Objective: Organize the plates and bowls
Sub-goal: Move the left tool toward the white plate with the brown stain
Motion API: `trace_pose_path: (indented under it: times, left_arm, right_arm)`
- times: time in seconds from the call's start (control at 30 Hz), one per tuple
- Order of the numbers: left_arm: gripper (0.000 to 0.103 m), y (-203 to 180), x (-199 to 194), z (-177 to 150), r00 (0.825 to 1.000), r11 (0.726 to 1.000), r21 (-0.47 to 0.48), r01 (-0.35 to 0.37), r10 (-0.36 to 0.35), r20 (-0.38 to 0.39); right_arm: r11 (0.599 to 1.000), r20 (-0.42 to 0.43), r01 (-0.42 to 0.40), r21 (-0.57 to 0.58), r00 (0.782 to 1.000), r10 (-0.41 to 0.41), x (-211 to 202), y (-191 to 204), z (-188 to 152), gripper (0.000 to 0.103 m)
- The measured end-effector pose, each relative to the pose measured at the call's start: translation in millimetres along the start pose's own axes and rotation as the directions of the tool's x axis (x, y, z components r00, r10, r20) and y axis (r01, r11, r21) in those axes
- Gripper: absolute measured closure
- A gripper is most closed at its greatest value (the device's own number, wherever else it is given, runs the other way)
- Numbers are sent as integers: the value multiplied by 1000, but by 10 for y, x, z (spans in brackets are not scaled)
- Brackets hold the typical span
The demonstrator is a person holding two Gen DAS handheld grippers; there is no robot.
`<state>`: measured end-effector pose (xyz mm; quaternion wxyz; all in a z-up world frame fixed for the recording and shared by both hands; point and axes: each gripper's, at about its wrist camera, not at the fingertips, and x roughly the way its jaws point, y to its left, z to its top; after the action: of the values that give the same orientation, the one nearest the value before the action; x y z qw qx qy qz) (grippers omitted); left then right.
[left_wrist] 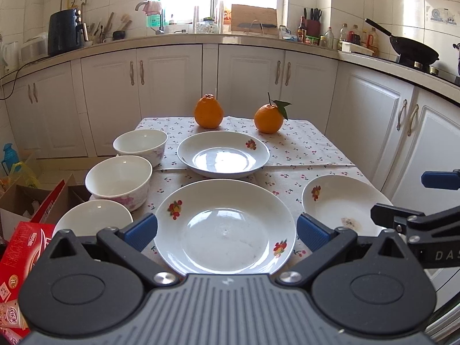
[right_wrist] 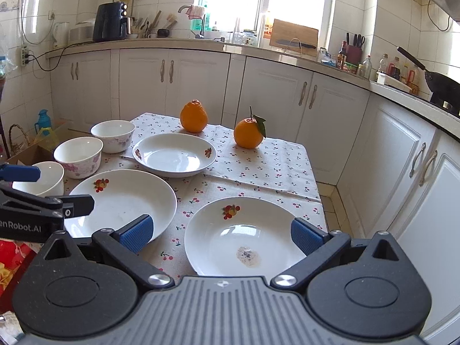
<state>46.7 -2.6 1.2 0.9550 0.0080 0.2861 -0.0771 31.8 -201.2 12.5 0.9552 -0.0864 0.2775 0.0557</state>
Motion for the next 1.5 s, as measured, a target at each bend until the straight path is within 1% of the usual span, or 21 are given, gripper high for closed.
trace_pose_path:
  times: [0.1, 0.2, 0.27, 0.4, 0.5, 0.63, 0.77, 0.97, 1.03, 1.17, 1.27, 1.43, 1.5]
  left_arm:
    - [1, -7, 72, 19, 1000, 1000, 13, 17, -17, 2]
    - [1, -11, 140, 31, 999, 999, 19, 31, -31, 15]
    - [1, 8, 190, 28, 998, 998, 7, 63, -63, 17]
    - [1, 20, 287, 22, 994, 994, -13, 113, -113, -9]
    - [1, 13, 351, 18, 991, 991, -24, 130, -131, -26]
    - [1, 22, 432, 19, 985, 986, -41, 162, -163, -48]
    - [1, 34, 511, 27, 983, 985, -48, 167, -170, -68]
    - [1, 23, 617, 56, 983, 988, -28, 154, -156, -100]
    - [1, -2, 657, 75, 982, 989, -8, 151, -151, -111]
    - [1, -92, 734, 120, 978, 986, 36, 164, -158, -135]
    - [1, -178, 810, 181, 969, 979, 66, 195, -182, -167]
    - [1, -386, 949, 301, 962, 966, 144, 216, -185, -203]
    - [1, -488, 1020, 362, 950, 953, 173, 251, -208, -232]
  right_arm:
    - [1000, -24, -5, 1, 1000, 5, 72, -122, -59, 0]
    - [1000, -65, -15, 11, 998, 15, 152, -249, -158, 0]
    - [999, -95, -22, 26, 995, 24, 205, -326, -255, 0]
    - [995, -153, -53, 79, 986, 65, 316, -431, -467, 0]
    - [990, -191, -70, 123, 977, 93, 414, -486, -601, 0]
    - [988, -223, -77, 136, 969, 106, 548, -503, -700, 0]
    - [986, -240, -100, 132, 962, 130, 669, -495, -722, 0]
    - [985, -271, -126, 121, 950, 155, 835, -498, -737, 0]
    - [988, -265, -119, 97, 954, 141, 853, -507, -751, 0]
    - [987, -259, -126, 96, 955, 147, 886, -595, -756, 0]
    - [985, -241, -151, 80, 956, 166, 894, -645, -779, 0]
    - [979, -180, -199, 47, 962, 204, 878, -714, -853, 0]
    - [976, -164, -212, 38, 963, 216, 881, -741, -868, 0]
